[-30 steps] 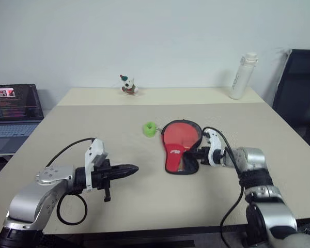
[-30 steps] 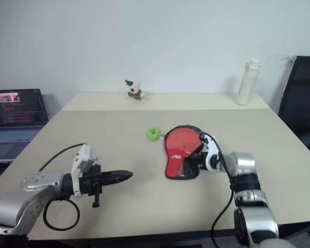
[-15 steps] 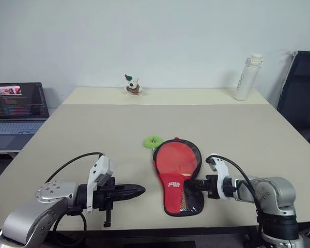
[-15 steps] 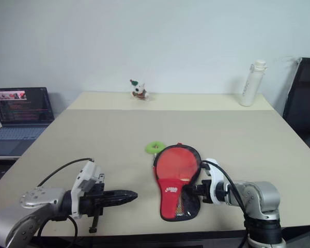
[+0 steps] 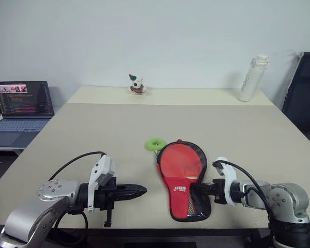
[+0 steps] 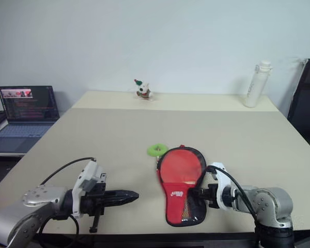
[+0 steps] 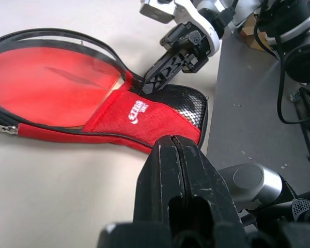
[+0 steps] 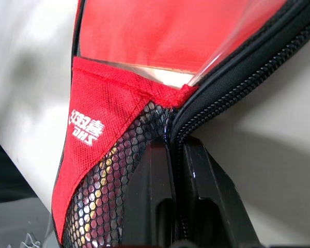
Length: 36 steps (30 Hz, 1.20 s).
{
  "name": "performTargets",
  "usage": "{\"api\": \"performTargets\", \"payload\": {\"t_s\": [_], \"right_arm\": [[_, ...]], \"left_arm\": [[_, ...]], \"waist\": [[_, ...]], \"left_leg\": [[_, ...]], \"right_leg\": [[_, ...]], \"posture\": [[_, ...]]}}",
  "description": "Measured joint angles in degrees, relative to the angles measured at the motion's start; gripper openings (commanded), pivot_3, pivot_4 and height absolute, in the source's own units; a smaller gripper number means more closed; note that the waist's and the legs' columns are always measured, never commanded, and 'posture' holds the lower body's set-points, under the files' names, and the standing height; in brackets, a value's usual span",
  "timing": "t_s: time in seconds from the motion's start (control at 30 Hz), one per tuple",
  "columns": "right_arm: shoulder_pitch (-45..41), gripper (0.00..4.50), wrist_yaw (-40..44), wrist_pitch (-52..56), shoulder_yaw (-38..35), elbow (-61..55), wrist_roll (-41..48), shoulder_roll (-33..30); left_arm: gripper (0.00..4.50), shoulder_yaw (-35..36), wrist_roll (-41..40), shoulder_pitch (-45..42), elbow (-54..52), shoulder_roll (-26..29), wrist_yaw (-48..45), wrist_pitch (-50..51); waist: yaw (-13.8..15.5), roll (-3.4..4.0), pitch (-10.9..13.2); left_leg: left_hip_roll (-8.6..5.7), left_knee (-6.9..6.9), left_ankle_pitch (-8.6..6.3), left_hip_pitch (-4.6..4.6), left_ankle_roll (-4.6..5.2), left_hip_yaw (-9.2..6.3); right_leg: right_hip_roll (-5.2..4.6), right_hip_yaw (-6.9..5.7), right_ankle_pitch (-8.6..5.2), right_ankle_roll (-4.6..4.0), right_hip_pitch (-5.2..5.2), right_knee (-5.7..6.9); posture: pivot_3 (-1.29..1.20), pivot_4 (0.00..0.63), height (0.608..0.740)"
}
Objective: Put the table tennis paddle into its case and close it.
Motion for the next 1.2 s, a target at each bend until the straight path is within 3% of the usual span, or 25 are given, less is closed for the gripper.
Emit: {"api": "performTargets", "payload": {"t_s": [0.37,0.53,0.87,1.03,1.2], "right_arm": [[1.38,0.03,-12.81,0.13,-1.5,0.62,12.95,1.01],[1.35,0.03,-16.84,0.16,-1.83,0.63,12.99,1.96],[2.12,2.9,-21.28,1.33,-5.25,-2.9,10.08,5.15],[4.32,4.38,-17.7,-1.15,-7.67,-4.37,9.44,-0.83],[7.05,4.45,-9.44,-12.5,-3.86,-3.81,1.8,-10.78]], "left_arm": [[0.0,-0.02,0.09,0.01,0.56,0.0,-0.02,-0.15],[0.0,-0.04,0.2,-0.02,0.82,-0.1,0.07,-0.26],[0.0,-0.04,0.39,0.07,0.92,-0.53,1.2,-0.71],[0.0,-0.02,0.37,0.43,0.92,-0.61,1.48,-1.22],[0.0,-0.02,0.46,0.94,1.38,-1.22,2.52,-1.42]], "waist": [[-0.14,-0.01,-0.01],[-0.07,-0.05,-0.05],[0.58,-0.35,-0.5],[1.31,-0.27,-0.49],[1.36,-0.12,-0.39]], "left_leg": [[0.01,-0.01,0.0,0.0,0.0,0.0],[0.01,0.0,0.0,0.0,0.01,-0.02],[-0.09,0.06,0.15,0.4,0.3,-0.17],[-0.1,0.01,0.18,0.42,0.58,-0.21],[-0.08,-0.01,0.12,0.12,0.71,-0.08]], "right_leg": [[0.02,0.01,0.0,0.0,-0.02,0.01],[0.02,0.0,0.0,0.0,-0.01,0.01],[-0.16,-0.24,0.11,0.21,0.41,-0.19],[-0.19,-0.33,0.43,0.31,0.73,-0.92],[-0.16,-0.19,0.48,0.23,0.65,-0.93]], "posture": [[0.0,0.15,0.74],[0.0,0.15,0.74],[0.0,0.15,0.74],[0.0,0.15,0.74],[0.0,0.15,0.74]]}}
